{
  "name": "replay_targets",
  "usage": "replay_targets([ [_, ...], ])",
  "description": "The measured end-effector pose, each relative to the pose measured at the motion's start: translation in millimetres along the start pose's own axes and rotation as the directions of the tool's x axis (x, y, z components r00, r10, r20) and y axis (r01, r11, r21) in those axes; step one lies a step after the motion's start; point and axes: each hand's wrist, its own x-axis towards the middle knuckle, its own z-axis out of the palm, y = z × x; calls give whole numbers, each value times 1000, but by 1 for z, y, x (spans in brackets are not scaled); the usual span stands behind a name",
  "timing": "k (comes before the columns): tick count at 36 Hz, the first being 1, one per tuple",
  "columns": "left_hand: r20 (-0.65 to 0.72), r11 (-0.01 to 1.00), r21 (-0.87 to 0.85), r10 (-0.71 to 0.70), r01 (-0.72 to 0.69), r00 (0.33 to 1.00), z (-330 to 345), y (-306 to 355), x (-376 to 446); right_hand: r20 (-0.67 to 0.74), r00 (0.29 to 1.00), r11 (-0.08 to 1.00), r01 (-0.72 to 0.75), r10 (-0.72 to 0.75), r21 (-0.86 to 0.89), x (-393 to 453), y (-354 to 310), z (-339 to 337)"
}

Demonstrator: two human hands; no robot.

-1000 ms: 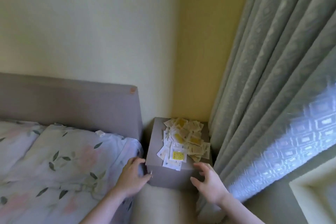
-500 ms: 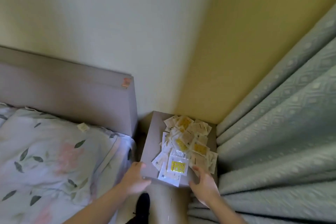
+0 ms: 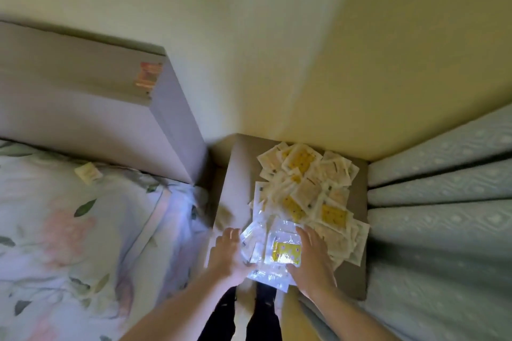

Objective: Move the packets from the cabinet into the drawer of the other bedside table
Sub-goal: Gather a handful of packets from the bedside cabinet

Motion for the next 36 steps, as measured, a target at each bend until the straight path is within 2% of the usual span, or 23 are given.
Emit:
replay_targets([
  [3, -19, 999, 4, -40, 40, 999, 24, 2, 19, -21, 998, 991, 52, -55, -127, 15, 2, 6],
  [7, -94, 992, 99, -67, 76, 993, 44, 7, 33, -53, 995, 969, 65, -80, -237, 32, 7, 21],
  [9, -116, 993, 80, -78, 88, 990, 51, 7, 38, -103, 989, 957, 72, -105, -280, 40, 13, 30],
  [15, -124, 994, -28, -104, 101, 987, 55, 6, 42, -132, 982, 946, 84, -131, -313, 46, 25, 36],
  [20, -77, 979, -125, -172, 162, 982, 58, 6, 40, -128, 981, 958, 111, -149, -266, 44, 27, 29],
  [25, -108, 969, -180, -191, 170, 976, 61, 7, 37, -111, 983, 965, 116, -145, -235, 44, 27, 29],
  [31, -108, 928, -287, -277, 237, 955, 57, 0, 26, -141, 986, 988, 65, -85, -141, 35, 26, 22],
  [36, -139, 913, -350, -272, 209, 952, 57, -11, 19, -105, 994, 998, 23, -30, -60, 33, 34, 19],
])
